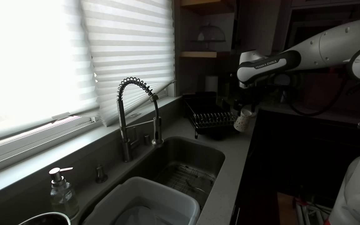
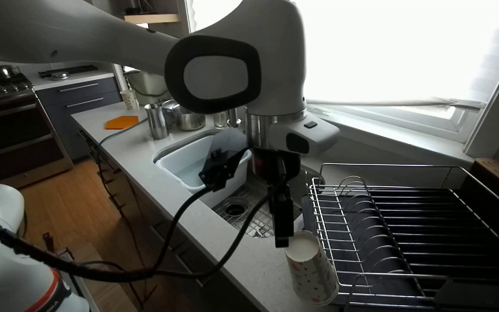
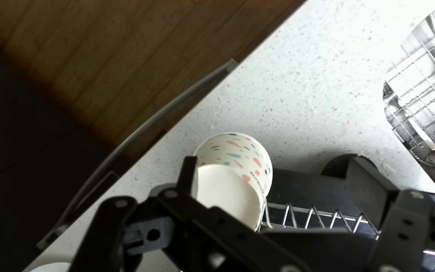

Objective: Place the coffee cup upright

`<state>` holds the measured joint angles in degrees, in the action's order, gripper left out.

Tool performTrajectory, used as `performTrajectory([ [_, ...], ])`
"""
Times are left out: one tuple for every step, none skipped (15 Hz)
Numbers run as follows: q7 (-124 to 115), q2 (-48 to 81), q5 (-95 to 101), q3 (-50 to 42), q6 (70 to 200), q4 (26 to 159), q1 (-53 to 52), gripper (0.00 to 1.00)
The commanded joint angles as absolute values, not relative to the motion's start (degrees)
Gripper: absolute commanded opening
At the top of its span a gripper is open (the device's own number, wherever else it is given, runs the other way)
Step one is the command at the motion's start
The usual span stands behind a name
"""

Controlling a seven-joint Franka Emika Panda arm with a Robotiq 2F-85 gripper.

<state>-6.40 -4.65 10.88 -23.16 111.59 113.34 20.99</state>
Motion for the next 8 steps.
performTrajectory([
  [-5.78, -3.8, 10.17, -22.83, 111.35, 112.53, 21.45, 1.0],
  [-5.5, -3.42, 9.95, -22.86, 111.34, 112.19, 21.45, 1.0],
  [-5.42, -3.25, 9.87, -22.86, 111.34, 112.02, 21.44, 1.0],
  [-5.41, -3.24, 9.85, -22.86, 111.34, 112.0, 21.44, 1.0],
  [-5.39, -3.24, 9.84, -22.87, 111.34, 111.99, 21.45, 1.0],
  [-5.38, -3.24, 9.84, -22.88, 111.34, 111.99, 21.45, 1.0],
  [-5.66, -3.01, 10.19, -22.92, 112.07, 112.1, 21.54, 1.0],
  [-4.78, -2.77, 9.64, -23.1, 112.4, 111.98, 21.64, 1.0],
])
